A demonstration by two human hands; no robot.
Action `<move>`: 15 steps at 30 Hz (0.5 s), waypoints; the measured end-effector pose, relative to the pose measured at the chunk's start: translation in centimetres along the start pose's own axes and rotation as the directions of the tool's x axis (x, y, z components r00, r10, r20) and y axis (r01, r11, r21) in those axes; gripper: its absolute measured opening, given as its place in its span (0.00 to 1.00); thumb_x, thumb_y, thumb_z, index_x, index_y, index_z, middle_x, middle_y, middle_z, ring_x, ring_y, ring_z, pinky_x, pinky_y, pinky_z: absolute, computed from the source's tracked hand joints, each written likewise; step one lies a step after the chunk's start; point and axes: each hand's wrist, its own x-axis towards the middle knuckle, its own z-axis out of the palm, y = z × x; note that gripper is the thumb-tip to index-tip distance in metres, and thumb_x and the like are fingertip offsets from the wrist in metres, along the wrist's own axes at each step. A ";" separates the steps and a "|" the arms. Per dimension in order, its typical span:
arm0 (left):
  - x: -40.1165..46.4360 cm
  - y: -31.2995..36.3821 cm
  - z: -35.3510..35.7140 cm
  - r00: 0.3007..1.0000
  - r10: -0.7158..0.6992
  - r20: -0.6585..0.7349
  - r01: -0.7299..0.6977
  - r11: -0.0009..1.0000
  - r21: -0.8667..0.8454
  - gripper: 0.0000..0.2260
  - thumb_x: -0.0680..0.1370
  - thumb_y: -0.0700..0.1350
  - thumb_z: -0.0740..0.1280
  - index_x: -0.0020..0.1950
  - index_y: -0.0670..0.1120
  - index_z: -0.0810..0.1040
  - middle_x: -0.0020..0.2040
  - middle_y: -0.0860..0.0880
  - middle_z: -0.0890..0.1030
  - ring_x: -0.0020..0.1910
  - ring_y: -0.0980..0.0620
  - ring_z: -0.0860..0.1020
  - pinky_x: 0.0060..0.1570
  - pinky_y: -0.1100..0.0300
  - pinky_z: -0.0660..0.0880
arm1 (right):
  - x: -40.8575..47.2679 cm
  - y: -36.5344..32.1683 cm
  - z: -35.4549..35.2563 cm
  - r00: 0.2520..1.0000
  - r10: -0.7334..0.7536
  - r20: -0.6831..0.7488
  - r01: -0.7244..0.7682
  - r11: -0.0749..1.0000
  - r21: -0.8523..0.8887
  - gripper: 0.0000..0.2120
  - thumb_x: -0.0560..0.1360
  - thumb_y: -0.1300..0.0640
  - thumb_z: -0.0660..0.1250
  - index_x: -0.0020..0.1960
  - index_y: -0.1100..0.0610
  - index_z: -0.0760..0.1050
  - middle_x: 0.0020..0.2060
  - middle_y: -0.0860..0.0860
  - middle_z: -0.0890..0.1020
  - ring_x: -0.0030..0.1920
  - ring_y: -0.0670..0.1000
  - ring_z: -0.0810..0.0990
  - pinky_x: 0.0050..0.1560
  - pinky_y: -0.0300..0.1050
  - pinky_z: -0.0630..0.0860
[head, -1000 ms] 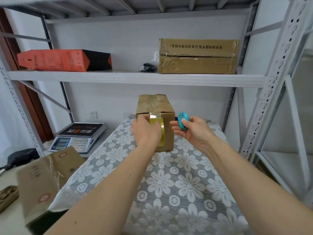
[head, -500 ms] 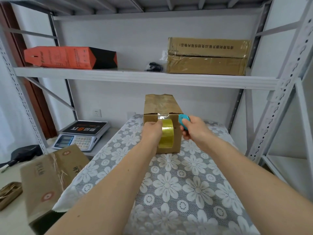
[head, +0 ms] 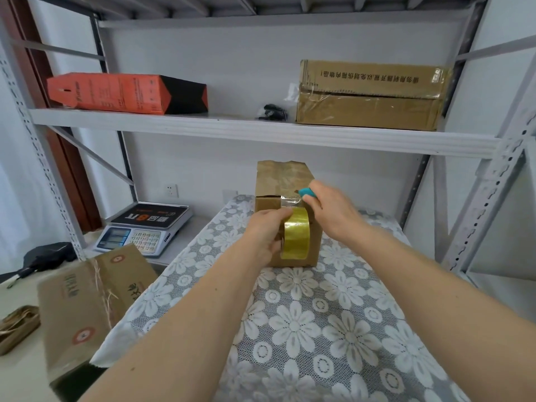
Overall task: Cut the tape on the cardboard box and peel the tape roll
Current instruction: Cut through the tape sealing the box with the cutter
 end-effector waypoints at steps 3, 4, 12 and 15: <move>0.4 0.0 -0.2 1.000 -0.002 0.012 0.002 1.000 -0.004 0.05 0.76 0.41 0.69 0.51 0.41 0.78 0.42 0.44 0.81 0.40 0.49 0.80 0.39 0.55 0.78 | 0.8 -0.4 -0.1 0.997 -0.081 0.019 0.081 0.997 0.009 0.08 0.80 0.55 0.58 0.44 0.55 0.68 0.43 0.50 0.70 0.44 0.48 0.67 0.44 0.42 0.63; 0.5 -0.1 -0.3 1.000 0.005 0.013 -0.005 1.000 -0.004 0.04 0.76 0.41 0.69 0.49 0.41 0.78 0.42 0.44 0.81 0.39 0.49 0.80 0.39 0.55 0.78 | 1.1 -0.4 0.0 0.995 -0.093 0.034 0.093 0.996 0.005 0.07 0.80 0.55 0.58 0.44 0.55 0.68 0.44 0.50 0.70 0.44 0.48 0.68 0.45 0.42 0.63; 0.5 -0.8 -0.5 0.995 0.068 0.071 -0.078 0.987 0.142 0.18 0.70 0.43 0.76 0.56 0.42 0.77 0.46 0.45 0.82 0.38 0.52 0.81 0.28 0.62 0.76 | 1.8 -0.3 0.3 0.979 -0.139 0.147 0.156 0.982 -0.108 0.06 0.80 0.54 0.57 0.45 0.55 0.68 0.43 0.50 0.69 0.42 0.50 0.69 0.43 0.42 0.63; 0.4 -0.7 -0.3 0.998 0.049 0.032 -0.053 0.988 0.145 0.24 0.68 0.43 0.77 0.61 0.41 0.73 0.52 0.43 0.82 0.41 0.51 0.81 0.26 0.63 0.75 | 2.0 -0.2 0.4 0.974 -0.142 0.174 0.169 0.974 -0.151 0.08 0.80 0.54 0.57 0.48 0.57 0.71 0.44 0.50 0.69 0.42 0.49 0.68 0.42 0.42 0.62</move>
